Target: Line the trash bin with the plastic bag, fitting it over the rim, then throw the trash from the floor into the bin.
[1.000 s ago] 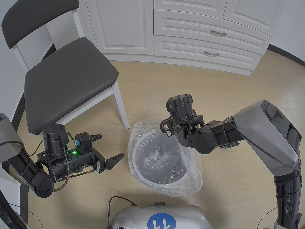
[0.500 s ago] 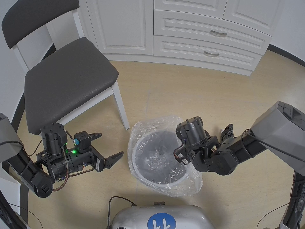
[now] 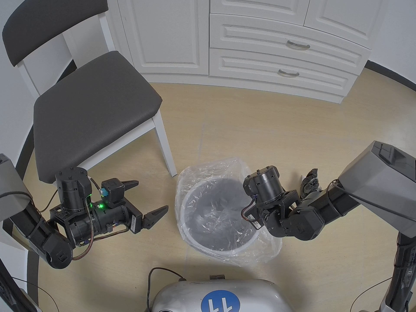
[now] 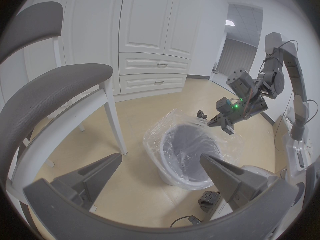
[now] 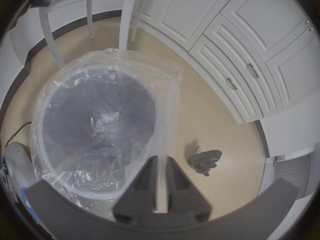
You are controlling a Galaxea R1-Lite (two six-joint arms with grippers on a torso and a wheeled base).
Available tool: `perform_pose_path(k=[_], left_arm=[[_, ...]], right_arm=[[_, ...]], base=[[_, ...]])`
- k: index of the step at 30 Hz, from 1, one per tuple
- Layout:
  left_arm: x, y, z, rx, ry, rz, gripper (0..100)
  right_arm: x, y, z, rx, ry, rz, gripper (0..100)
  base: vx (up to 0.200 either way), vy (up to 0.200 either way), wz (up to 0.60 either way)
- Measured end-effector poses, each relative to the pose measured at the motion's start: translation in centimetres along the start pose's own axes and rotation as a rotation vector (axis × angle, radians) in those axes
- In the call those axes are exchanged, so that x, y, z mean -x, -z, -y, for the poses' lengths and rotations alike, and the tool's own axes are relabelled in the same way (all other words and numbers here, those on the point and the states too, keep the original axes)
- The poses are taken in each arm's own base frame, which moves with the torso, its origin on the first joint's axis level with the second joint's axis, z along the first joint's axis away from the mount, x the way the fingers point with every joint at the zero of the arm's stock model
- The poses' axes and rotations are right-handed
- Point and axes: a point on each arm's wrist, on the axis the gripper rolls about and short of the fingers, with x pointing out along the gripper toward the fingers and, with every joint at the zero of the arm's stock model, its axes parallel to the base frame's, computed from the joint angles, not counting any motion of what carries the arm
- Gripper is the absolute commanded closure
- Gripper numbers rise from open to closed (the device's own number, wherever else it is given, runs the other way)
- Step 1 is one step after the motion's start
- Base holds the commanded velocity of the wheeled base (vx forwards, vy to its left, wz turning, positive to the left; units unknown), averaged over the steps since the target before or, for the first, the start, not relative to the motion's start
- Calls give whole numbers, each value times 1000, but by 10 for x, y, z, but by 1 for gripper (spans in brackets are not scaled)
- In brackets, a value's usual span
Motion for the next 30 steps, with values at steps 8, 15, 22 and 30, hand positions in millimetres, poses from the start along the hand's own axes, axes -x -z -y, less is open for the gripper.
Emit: perform_pose_path(k=[8, 15, 22, 30], left_arm=[[0, 0, -1, 1, -5, 1, 0], [0, 0, -2, 2, -8, 0, 0], [0, 1, -2, 2, -9, -2, 0], [0, 0, -5, 3, -16, 0, 0]], right_arm=[[-17, 3, 28, -54, 55, -28, 100], [-37, 5, 44, -96, 83, -45, 100], [-56, 11, 42, -105, 85, -67, 0], [-59, 12, 41, -115, 62, -60, 0]], base=[[0, 0, 0], [0, 0, 0], [0, 0, 0], [0, 0, 0]])
